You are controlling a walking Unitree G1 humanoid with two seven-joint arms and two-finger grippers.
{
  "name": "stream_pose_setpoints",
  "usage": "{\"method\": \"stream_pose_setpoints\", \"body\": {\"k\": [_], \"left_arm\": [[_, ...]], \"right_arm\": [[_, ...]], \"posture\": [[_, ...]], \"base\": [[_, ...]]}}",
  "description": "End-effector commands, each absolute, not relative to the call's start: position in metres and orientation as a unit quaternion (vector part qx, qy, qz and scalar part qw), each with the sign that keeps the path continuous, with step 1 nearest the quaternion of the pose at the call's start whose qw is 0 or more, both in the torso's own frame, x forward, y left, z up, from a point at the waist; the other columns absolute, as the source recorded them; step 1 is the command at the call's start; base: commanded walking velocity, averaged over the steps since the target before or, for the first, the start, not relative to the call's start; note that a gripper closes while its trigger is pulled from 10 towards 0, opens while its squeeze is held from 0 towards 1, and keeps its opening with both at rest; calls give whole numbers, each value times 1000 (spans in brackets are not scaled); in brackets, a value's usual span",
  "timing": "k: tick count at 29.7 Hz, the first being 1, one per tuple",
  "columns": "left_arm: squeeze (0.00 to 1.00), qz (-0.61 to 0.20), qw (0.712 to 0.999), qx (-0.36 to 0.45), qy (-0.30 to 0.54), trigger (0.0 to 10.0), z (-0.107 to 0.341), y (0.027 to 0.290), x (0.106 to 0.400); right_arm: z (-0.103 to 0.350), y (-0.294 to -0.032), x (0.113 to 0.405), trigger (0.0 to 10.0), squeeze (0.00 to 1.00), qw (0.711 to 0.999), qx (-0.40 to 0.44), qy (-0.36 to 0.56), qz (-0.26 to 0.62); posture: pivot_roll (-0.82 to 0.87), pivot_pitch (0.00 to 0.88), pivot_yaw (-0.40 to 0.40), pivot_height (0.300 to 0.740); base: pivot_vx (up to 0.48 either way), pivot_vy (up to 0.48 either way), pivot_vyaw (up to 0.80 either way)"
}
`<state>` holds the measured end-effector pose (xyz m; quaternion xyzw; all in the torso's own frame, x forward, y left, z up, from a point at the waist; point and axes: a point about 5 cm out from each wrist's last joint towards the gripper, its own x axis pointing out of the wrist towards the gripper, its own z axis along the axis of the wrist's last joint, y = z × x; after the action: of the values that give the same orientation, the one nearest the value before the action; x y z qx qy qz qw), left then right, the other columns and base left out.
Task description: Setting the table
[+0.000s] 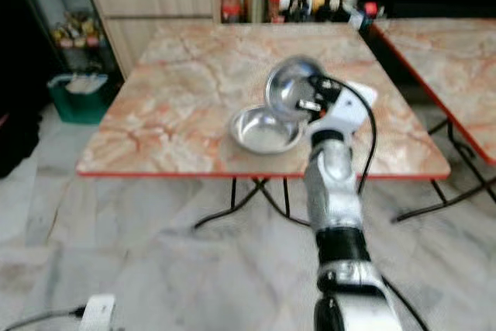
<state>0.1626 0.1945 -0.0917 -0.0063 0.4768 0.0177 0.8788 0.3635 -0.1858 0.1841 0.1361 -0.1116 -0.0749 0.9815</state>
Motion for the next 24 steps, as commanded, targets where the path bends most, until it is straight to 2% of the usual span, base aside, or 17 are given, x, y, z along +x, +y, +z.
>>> {"method": "stream_pose_setpoints", "body": {"k": [1,10,11,12,24], "left_arm": [[0,33,875,6,484,10000,-91,210,159],[0,34,875,6,484,10000,-91,210,159],[0,34,875,7,483,10000,-91,210,160],[0,34,876,5,481,10000,-90,210,160],[0,32,876,4,481,10000,-90,211,160]], "right_arm": [[196,-170,367,10000,0,981,140,-127,-49],[193,-167,368,10000,0,983,136,-112,-41],[188,-166,367,10000,0,981,165,-94,-32],[179,-166,364,10000,0,979,192,-64,-25],[157,-173,351,10000,0,963,268,-6,-36]], "posture": [[29,0,-8,732],[29,0,-9,732],[24,0,-8,732],[24,0,-8,732],[21,0,-8,732]], "base": [[401,0,0],[405,0,0],[296,0,0],[0,0,0],[0,0,0]]}}
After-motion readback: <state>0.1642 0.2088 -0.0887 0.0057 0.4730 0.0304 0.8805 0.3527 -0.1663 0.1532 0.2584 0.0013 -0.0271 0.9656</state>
